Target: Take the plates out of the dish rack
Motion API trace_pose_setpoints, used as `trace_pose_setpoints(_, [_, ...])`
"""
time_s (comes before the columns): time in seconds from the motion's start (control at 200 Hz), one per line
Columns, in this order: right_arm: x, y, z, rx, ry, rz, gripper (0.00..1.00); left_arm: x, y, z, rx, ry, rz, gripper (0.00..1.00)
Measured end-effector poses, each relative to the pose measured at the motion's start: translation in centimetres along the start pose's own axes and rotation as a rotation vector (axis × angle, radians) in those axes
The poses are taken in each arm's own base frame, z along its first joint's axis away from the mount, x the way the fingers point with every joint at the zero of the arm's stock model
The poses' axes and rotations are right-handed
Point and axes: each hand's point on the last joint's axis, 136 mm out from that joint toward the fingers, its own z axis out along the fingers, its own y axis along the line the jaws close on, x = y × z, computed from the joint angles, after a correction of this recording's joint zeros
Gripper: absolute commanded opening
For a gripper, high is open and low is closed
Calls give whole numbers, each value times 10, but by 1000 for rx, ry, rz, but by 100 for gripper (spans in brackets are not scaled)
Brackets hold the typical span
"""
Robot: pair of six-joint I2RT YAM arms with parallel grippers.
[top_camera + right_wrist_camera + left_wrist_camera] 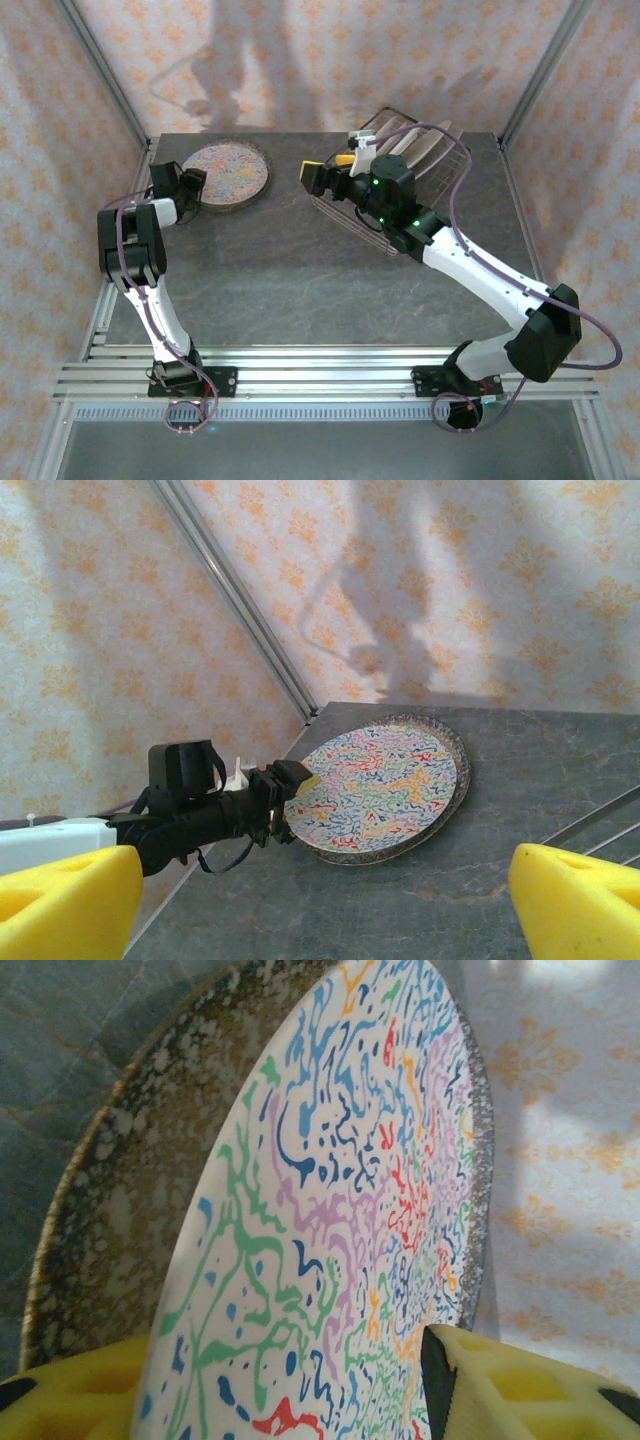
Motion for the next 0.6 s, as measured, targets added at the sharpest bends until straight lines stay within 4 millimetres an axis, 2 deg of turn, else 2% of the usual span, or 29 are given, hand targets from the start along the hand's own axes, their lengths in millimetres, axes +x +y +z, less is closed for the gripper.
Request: trace_pose_setpoints(0.601, [0,-2,0,9,0,10,94,3,6,-7,-127,50,17,66])
